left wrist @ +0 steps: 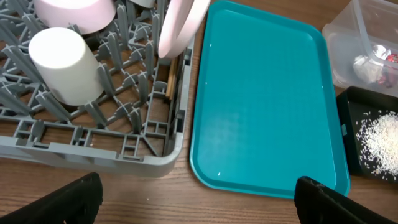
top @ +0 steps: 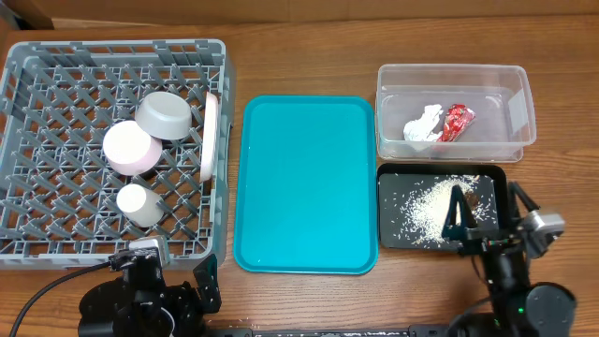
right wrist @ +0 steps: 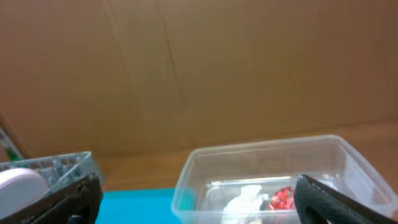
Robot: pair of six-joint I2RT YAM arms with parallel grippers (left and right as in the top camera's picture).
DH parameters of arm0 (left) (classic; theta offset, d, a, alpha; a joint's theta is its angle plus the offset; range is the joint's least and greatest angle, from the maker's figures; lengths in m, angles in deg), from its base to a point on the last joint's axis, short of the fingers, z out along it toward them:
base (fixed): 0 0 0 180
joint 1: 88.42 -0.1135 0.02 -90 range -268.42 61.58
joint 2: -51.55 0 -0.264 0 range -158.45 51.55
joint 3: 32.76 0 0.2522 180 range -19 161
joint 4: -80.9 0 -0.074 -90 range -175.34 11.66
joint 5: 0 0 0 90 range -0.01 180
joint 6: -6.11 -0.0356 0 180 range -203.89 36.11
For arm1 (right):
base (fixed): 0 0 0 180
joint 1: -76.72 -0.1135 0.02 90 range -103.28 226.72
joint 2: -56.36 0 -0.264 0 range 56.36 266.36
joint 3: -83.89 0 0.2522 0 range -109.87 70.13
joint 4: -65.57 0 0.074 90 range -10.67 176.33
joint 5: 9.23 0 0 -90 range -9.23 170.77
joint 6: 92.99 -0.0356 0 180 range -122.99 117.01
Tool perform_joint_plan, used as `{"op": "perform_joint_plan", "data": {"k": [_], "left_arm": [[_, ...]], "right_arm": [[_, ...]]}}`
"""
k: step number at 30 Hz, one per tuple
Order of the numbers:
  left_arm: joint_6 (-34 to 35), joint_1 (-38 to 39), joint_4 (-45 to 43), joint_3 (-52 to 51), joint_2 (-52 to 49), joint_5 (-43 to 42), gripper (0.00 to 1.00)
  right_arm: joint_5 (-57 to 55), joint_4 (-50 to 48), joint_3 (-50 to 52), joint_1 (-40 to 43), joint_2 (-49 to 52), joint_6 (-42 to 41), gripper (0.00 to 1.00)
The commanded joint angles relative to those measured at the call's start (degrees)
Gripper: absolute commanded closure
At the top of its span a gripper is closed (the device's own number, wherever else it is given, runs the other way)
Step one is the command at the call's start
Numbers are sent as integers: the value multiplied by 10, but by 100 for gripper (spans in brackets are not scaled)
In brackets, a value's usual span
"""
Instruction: Sort waste into correct bins and load items into the dishwasher
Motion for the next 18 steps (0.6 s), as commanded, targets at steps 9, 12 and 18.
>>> {"op": "perform_joint_plan", "data": {"k": [9, 12, 18], "left_arm": [[5, 3, -2, -3, 2, 0, 0], [5, 3, -2, -3, 2, 0, 0], [5, 3, -2, -3, 2, 0, 0]], "right_arm": [[-12, -34, 131, 17, -7, 3, 0], [-14, -37, 131, 16, -4, 3, 0], [-14, -37, 131, 16, -4, 3, 0]]}}
